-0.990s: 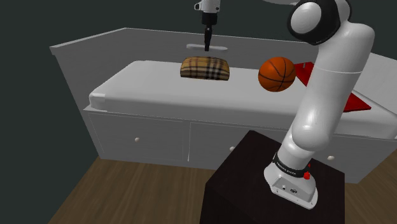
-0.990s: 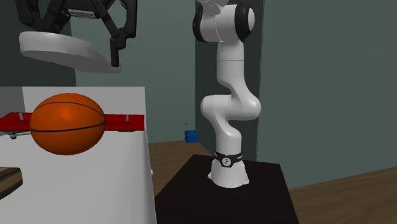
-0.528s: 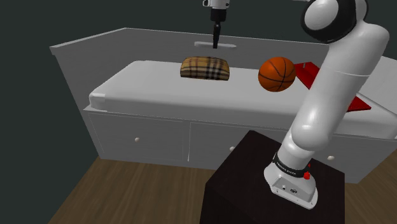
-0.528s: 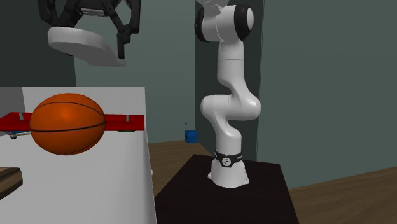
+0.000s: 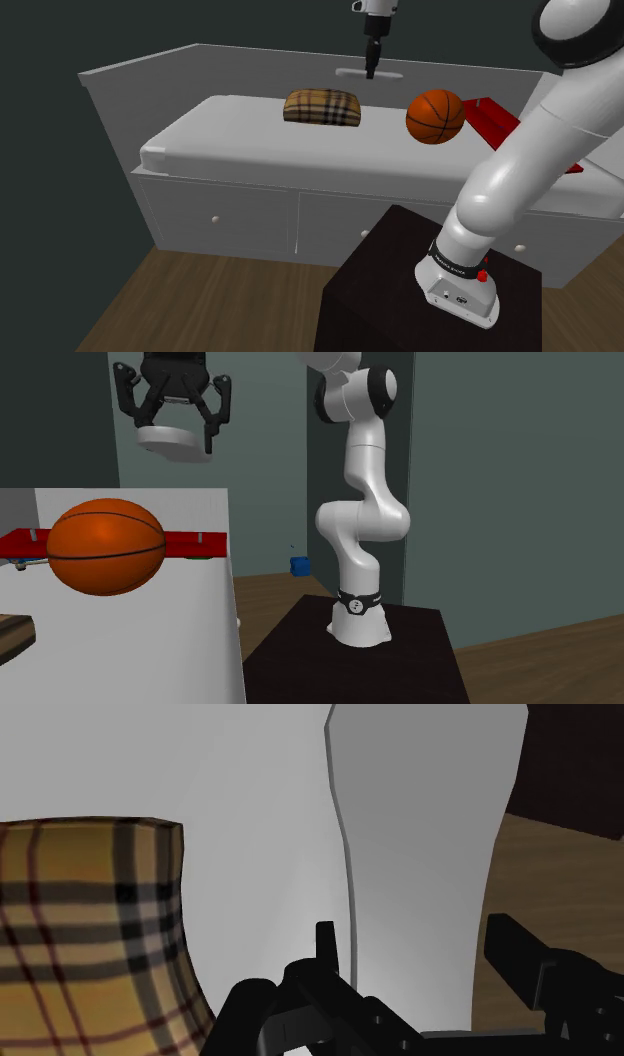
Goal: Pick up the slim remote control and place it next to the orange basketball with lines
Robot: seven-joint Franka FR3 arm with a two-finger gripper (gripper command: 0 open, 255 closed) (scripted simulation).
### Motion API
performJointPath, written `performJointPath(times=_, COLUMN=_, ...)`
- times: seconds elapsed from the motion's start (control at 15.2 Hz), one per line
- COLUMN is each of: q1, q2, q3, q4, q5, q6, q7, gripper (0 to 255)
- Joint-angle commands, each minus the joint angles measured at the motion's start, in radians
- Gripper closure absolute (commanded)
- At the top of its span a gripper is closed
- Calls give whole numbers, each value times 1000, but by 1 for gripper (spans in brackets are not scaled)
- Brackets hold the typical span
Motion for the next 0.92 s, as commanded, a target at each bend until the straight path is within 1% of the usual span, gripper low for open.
performJointPath(times=0.0, q1=-14, q2=-65, q3=-10, q4=-58, q5=-22, q6=-3, q7=-21, gripper=255)
performJointPath(times=0.4, q1=-64, q2=-219, q3=-54, q4=-177, q5=-86, q6=-23, q7=-99, gripper=255)
performJointPath(times=0.79, q1=-124, q2=-357, q3=-114, q4=-257, q5=-161, q6=-62, q7=-200, gripper=255)
performJointPath(times=0.86, q1=-125, q2=-361, q3=-116, q4=-273, q5=-163, q6=-49, q7=-199, gripper=255)
